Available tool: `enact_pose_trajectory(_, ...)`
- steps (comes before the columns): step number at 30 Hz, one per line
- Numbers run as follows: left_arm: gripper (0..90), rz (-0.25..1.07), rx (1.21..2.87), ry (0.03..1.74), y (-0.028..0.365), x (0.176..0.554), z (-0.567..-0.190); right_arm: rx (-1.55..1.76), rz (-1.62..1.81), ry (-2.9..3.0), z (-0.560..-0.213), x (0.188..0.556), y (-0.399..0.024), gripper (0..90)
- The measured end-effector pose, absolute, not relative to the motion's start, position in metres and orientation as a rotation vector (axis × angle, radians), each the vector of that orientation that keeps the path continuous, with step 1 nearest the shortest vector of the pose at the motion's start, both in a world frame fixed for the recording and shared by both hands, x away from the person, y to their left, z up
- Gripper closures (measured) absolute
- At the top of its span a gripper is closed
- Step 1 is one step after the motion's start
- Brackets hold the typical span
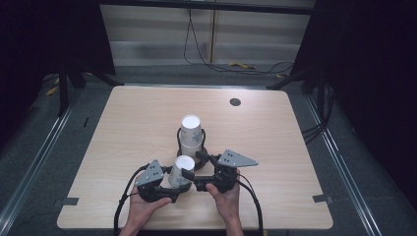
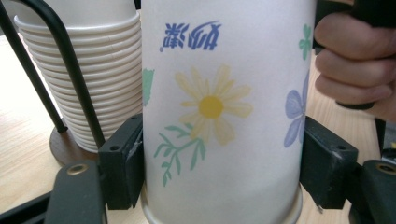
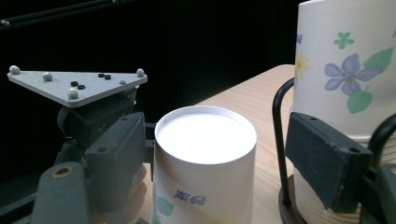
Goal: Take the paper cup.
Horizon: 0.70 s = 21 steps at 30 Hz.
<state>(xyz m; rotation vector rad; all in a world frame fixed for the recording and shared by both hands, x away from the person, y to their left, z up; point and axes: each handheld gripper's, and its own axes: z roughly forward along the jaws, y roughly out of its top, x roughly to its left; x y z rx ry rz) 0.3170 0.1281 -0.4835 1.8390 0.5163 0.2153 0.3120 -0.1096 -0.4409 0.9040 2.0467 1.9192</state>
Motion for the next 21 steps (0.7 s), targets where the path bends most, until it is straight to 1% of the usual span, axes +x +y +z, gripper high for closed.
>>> enact_pose_trajectory(9, 27.2, 0.203, 1.871, 0.530, 0.131, 0.321, -0.483, 0.886, 1.932, 2.037, -0.442, 0.310, -0.117, 19.4)
enact_pose_trajectory(13, 27.2, 0.190, 1.896, 0.543, 0.132, 0.323, -0.484, 0.886, 1.911, 2.052, -0.440, 0.310, -0.122, 22.6)
enact_pose_trajectory(21, 27.4, 0.198, 1.926, 0.544, 0.131, 0.326, -0.483, 0.885, 1.862, 2.064, -0.435, 0.308, -0.133, 24.0)
